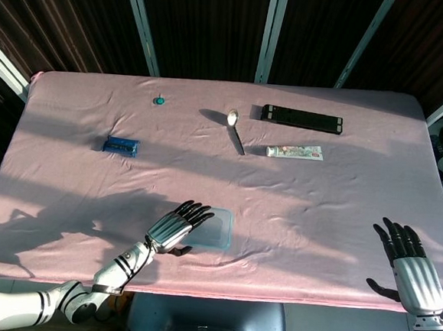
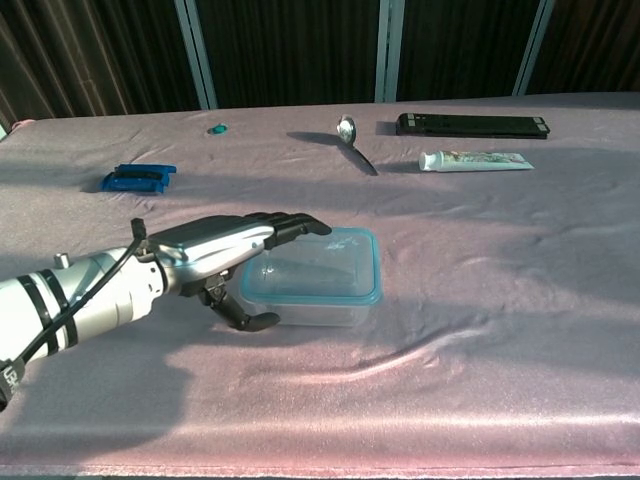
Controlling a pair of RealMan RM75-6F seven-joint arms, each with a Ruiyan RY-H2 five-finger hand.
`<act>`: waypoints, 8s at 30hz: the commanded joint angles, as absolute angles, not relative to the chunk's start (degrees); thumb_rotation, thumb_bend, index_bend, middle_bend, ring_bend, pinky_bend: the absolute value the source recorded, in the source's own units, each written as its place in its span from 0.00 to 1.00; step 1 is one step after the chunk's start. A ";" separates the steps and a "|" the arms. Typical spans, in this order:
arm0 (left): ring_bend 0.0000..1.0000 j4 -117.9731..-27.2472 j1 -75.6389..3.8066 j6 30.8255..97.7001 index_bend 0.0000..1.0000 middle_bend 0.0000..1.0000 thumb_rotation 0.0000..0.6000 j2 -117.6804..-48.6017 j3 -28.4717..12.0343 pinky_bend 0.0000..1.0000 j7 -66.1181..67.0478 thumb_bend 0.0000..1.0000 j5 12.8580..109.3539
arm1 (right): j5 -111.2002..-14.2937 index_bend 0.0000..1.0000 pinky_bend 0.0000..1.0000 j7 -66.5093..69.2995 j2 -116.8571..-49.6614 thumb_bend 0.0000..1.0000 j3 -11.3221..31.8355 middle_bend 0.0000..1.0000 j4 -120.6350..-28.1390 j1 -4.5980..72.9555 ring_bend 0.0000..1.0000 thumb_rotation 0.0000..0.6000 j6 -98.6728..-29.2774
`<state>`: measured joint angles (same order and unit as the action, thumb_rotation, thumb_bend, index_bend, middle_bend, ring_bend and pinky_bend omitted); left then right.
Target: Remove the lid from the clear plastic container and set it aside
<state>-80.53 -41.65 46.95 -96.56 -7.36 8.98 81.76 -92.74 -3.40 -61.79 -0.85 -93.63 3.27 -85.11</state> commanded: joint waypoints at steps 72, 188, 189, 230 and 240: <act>0.25 -64.70 -43.25 60.50 0.00 0.33 1.00 -109.88 -0.34 0.10 0.44 0.31 92.88 | -110.00 0.64 0.14 14.78 -96.14 0.39 -4.65 0.25 -62.70 31.23 0.10 1.00 -76.05; 0.00 -61.21 -41.02 71.49 0.00 0.01 1.00 -109.84 3.29 0.00 -1.16 0.32 100.94 | -106.64 0.85 0.27 11.74 -98.81 0.81 -3.76 0.40 -57.05 34.26 0.25 1.00 -84.62; 0.00 -61.16 -40.98 71.82 0.00 0.00 1.00 -109.80 3.23 0.00 -1.16 0.32 101.07 | -106.67 0.85 0.27 11.68 -98.73 0.81 -3.82 0.40 -57.10 34.28 0.25 1.00 -84.57; 0.00 -64.84 -33.58 82.33 0.00 0.00 1.00 -97.45 2.81 0.00 -1.66 0.32 100.22 | -94.45 0.83 0.27 16.56 -97.62 0.81 -0.23 0.40 -38.91 31.81 0.25 1.00 -73.96; 0.00 -62.37 -32.91 80.39 0.00 0.00 1.00 -98.27 2.32 0.00 -3.32 0.32 98.58 | -92.94 0.55 0.27 14.86 -99.43 0.78 -0.49 0.35 -36.65 31.60 0.19 1.00 -70.28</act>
<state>-62.53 -32.99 80.67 -98.16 2.45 -3.02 98.87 -93.30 15.27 -99.51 -0.62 -36.38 31.75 -70.69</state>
